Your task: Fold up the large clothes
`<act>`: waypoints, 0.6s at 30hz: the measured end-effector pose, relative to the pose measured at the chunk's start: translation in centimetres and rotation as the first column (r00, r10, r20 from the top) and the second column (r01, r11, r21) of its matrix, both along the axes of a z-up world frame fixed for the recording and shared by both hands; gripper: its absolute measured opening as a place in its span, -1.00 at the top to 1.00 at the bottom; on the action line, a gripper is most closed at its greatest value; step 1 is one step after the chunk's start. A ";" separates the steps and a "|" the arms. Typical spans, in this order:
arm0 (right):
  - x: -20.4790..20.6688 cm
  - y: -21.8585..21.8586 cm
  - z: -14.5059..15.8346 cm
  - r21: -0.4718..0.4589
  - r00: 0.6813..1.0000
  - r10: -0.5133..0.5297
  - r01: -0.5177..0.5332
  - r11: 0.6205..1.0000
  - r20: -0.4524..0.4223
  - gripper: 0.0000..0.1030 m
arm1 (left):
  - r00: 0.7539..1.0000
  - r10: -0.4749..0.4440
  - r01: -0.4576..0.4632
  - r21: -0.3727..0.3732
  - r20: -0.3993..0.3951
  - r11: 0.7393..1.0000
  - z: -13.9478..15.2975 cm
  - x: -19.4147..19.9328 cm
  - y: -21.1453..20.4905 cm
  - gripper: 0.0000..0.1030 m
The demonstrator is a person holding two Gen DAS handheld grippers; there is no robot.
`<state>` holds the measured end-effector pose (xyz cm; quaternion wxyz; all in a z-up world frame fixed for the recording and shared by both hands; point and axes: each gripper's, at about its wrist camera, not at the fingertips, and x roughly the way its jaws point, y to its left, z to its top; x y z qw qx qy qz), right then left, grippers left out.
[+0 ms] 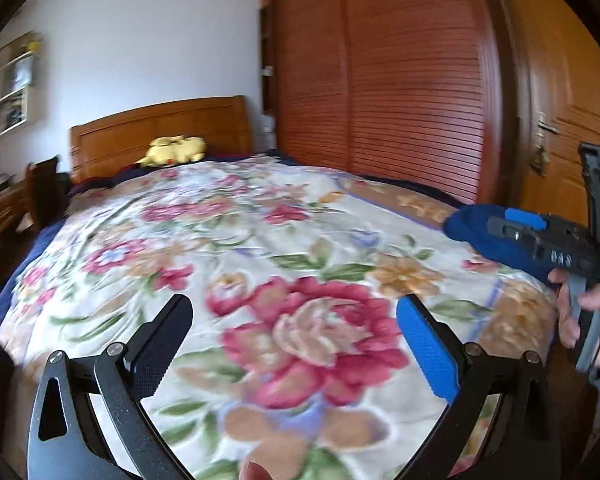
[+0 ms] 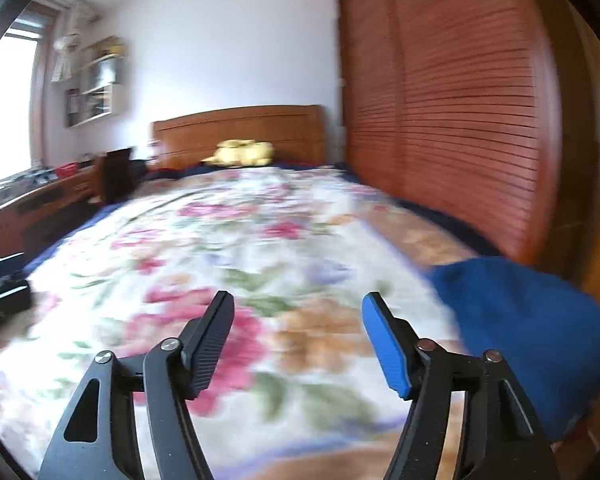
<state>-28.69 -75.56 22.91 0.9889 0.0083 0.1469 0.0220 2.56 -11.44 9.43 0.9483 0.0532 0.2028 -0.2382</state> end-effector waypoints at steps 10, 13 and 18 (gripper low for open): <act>3.4 8.1 -3.5 0.021 0.981 0.192 -0.192 0.981 -0.016 -0.45 | 0.983 0.181 -0.182 -0.034 -0.038 0.983 -3.8 0.7 7.4 -0.98; 6.5 8.3 -4.0 0.020 0.976 0.215 -0.214 0.977 -0.033 -0.45 | 0.975 0.219 -0.220 -0.023 -0.051 0.975 -5.0 1.4 8.8 -0.98; 10.0 9.4 -4.2 0.001 0.973 0.229 -0.229 0.973 -0.038 -0.45 | 0.959 0.281 -0.283 -0.035 -0.050 0.959 -6.1 2.5 11.3 -0.98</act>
